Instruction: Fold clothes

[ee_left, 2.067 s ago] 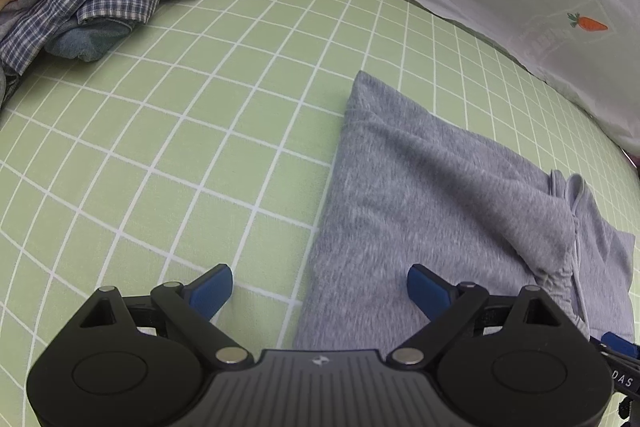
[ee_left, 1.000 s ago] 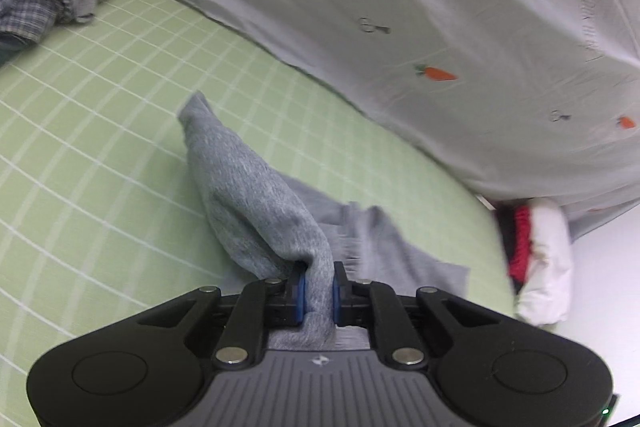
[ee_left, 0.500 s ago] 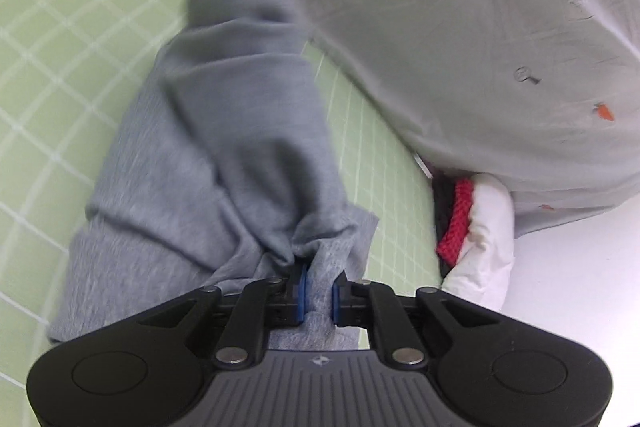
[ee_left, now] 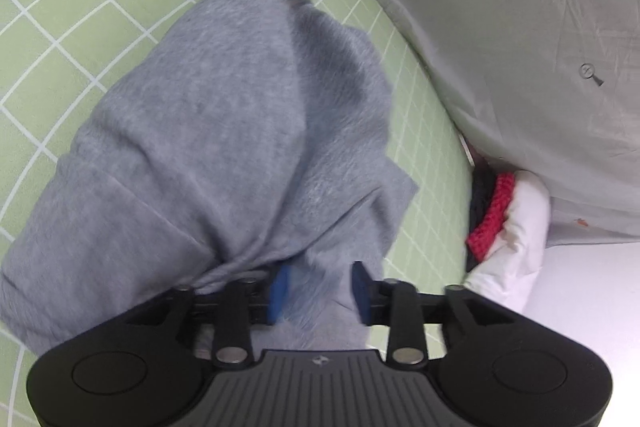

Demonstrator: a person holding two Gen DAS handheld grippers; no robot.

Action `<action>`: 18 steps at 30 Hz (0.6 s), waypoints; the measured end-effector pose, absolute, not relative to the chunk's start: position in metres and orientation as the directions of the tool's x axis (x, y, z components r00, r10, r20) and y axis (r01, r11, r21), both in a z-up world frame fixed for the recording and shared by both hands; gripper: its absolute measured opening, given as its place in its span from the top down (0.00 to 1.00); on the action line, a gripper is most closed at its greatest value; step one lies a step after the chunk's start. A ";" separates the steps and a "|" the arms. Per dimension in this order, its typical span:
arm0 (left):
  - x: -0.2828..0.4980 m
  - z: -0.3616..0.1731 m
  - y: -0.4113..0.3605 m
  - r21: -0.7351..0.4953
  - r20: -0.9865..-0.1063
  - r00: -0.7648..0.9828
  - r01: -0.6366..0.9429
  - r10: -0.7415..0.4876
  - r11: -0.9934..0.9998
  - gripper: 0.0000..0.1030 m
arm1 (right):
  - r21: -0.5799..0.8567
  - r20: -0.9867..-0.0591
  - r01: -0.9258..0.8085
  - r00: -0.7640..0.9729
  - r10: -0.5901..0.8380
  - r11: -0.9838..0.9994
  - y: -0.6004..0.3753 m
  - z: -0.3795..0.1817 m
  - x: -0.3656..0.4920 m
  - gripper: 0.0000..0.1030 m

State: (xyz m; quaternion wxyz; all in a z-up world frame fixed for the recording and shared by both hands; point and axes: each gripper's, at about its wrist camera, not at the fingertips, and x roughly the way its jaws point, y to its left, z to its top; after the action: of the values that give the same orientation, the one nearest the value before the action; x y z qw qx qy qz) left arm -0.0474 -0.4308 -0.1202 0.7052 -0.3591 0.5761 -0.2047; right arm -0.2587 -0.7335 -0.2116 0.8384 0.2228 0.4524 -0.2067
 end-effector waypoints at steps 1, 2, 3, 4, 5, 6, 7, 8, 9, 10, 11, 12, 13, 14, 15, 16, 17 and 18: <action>-0.049 -0.113 -0.427 -0.759 -0.646 0.253 -0.109 -0.720 0.642 0.47 | 0.192 -0.852 0.540 0.507 -0.135 0.820 -0.729 -0.212 -0.258 0.14; -0.051 -0.104 -0.425 -0.764 -0.637 0.260 -0.084 -0.726 0.640 0.44 | 0.198 -0.852 0.530 0.510 -0.123 0.825 -0.723 -0.211 -0.256 0.14; -0.052 -0.095 -0.422 -0.764 -0.632 0.269 -0.055 -0.727 0.643 0.38 | 0.205 -0.850 0.521 0.514 -0.112 0.829 -0.716 -0.211 -0.255 0.14; -0.054 -0.086 -0.418 -0.747 -0.641 0.283 -0.018 -0.713 0.665 0.34 | 0.212 -0.848 0.512 0.520 -0.103 0.832 -0.710 -0.210 -0.253 0.14; -0.055 -0.077 -0.414 -0.724 -0.653 0.299 0.020 -0.696 0.689 0.33 | 0.220 -0.845 0.502 0.526 -0.093 0.837 -0.704 -0.209 -0.250 0.14; -0.055 -0.069 -0.410 -0.685 -0.677 0.318 0.057 -0.664 0.726 0.31 | 0.227 -0.842 0.491 0.533 -0.084 0.841 -0.696 -0.208 -0.247 0.14; -0.055 -0.064 -0.407 -0.639 -0.705 0.337 0.082 -0.624 0.765 0.31 | 0.231 -0.838 0.477 0.541 -0.076 0.848 -0.689 -0.208 -0.243 0.14; -0.055 -0.060 -0.400 -0.592 -0.731 0.355 0.094 -0.583 0.800 0.31 | 0.233 -0.833 0.463 0.549 -0.070 0.855 -0.681 -0.206 -0.238 0.14; -0.055 -0.057 -0.394 -0.544 -0.755 0.373 0.104 -0.540 0.832 0.31 | 0.235 -0.828 0.447 0.558 -0.063 0.863 -0.673 -0.204 -0.234 0.14; -0.057 -0.056 -0.388 -0.500 -0.776 0.385 0.108 -0.500 0.859 0.31 | 0.238 -0.822 0.430 0.567 -0.056 0.871 -0.665 -0.202 -0.229 0.14; -0.058 -0.055 -0.379 -0.458 -0.794 0.396 0.108 -0.461 0.882 0.31 | 0.242 -0.815 0.413 0.577 -0.047 0.878 -0.657 -0.201 -0.224 0.14; -0.056 -0.057 -0.370 -0.421 -0.810 0.404 0.104 -0.425 0.901 0.31 | 0.247 -0.809 0.395 0.587 -0.036 0.885 -0.650 -0.199 -0.218 0.14; -0.055 -0.059 -0.363 -0.393 -0.823 0.405 0.099 -0.398 0.914 0.31 | 0.252 -0.803 0.379 0.595 -0.026 0.890 -0.642 -0.198 -0.212 0.14; -0.054 -0.060 -0.355 -0.370 -0.834 0.404 0.098 -0.377 0.924 0.31 | 0.255 -0.799 0.363 0.601 -0.016 0.896 -0.636 -0.197 -0.206 0.14; -0.052 -0.061 -0.349 -0.352 -0.840 0.404 0.103 -0.363 0.930 0.30 | 0.257 -0.796 0.348 0.606 -0.007 0.902 -0.629 -0.196 -0.199 0.14; -0.050 -0.062 -0.344 -0.335 -0.845 0.405 0.108 -0.349 0.936 0.30 | 0.259 -0.791 0.333 0.612 0.001 0.907 -0.623 -0.196 -0.194 0.14; -0.047 -0.063 -0.343 -0.319 -0.849 0.406 0.117 -0.338 0.941 0.30 | 0.264 -0.784 0.317 0.620 0.011 0.911 -0.616 -0.195 -0.187 0.14; -0.043 -0.065 -0.343 -0.306 -0.853 0.404 0.126 -0.330 0.944 0.30 | 0.270 -0.778 0.301 0.628 0.023 0.915 -0.611 -0.196 -0.181 0.14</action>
State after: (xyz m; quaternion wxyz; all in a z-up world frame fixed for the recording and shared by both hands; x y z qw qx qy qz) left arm -0.0427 -0.3433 -0.0649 0.8322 -0.0965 0.5285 -0.1371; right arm -0.1809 -0.6109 -0.1958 0.8818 0.1908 0.4240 -0.0787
